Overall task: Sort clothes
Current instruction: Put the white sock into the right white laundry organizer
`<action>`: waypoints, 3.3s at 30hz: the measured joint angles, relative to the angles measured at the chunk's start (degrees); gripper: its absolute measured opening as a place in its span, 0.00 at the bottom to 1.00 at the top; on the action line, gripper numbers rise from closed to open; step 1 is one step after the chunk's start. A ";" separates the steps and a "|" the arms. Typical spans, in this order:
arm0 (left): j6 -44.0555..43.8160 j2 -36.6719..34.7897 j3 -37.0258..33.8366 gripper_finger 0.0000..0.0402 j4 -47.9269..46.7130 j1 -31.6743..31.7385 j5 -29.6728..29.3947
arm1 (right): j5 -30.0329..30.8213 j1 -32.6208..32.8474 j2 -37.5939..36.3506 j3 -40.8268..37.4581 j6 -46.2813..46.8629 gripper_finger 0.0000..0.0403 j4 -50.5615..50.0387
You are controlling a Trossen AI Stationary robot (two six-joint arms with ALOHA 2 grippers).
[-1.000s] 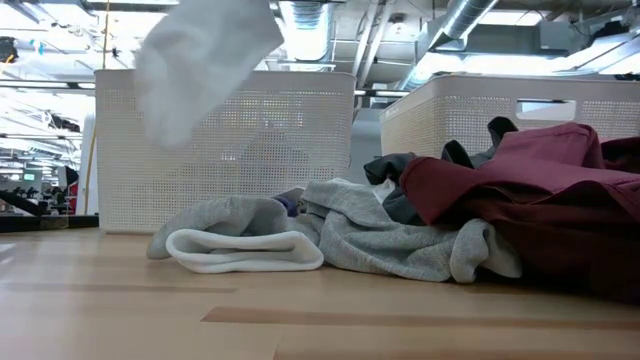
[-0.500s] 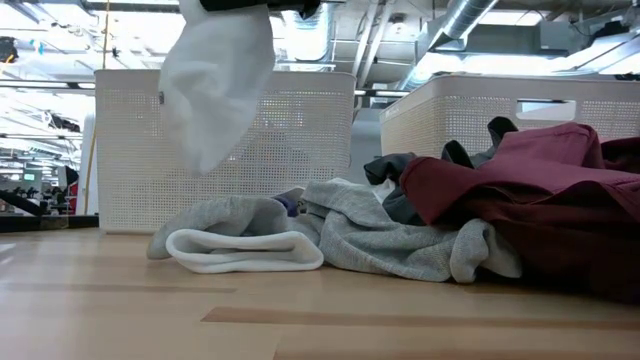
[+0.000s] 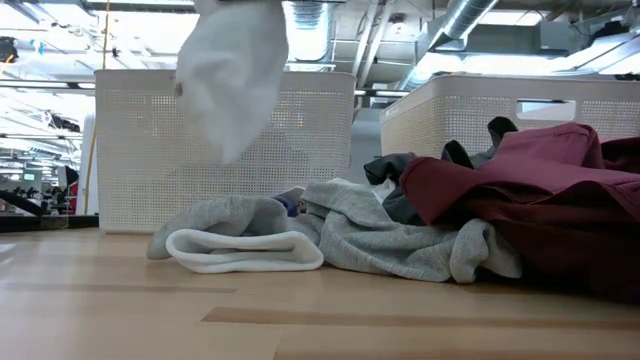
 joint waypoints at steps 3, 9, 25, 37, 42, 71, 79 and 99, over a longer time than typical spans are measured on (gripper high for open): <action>-4.38 0.00 0.02 0.33 -4.31 -0.15 -0.12 | 2.61 0.31 -2.24 1.23 -0.83 0.01 -3.64; -13.15 0.00 -0.95 0.40 -10.29 -0.17 -0.82 | 10.01 0.84 -9.47 1.75 -0.80 0.01 -11.56; -16.21 0.02 -16.70 0.40 9.57 -0.19 -0.93 | 31.51 -3.94 -30.06 1.75 6.74 0.01 -28.68; -19.10 0.02 -25.12 0.40 24.72 -0.21 -0.85 | 34.58 -20.28 -35.78 1.75 12.49 0.01 -42.41; -19.01 0.02 -25.88 0.40 26.11 -0.25 -0.84 | 33.92 -29.07 -36.58 1.75 15.84 0.01 -48.26; -18.75 0.02 -25.88 0.40 26.10 -0.23 -0.85 | 12.43 -64.83 -36.31 -16.83 15.30 0.02 -40.98; -18.73 0.02 -25.88 0.40 26.10 -0.23 -0.85 | 8.57 -69.30 -36.31 -23.29 14.33 0.03 -34.02; -18.51 0.02 -25.88 0.40 26.10 -0.23 -0.87 | 5.59 -71.52 -36.31 -26.92 13.04 0.03 -29.47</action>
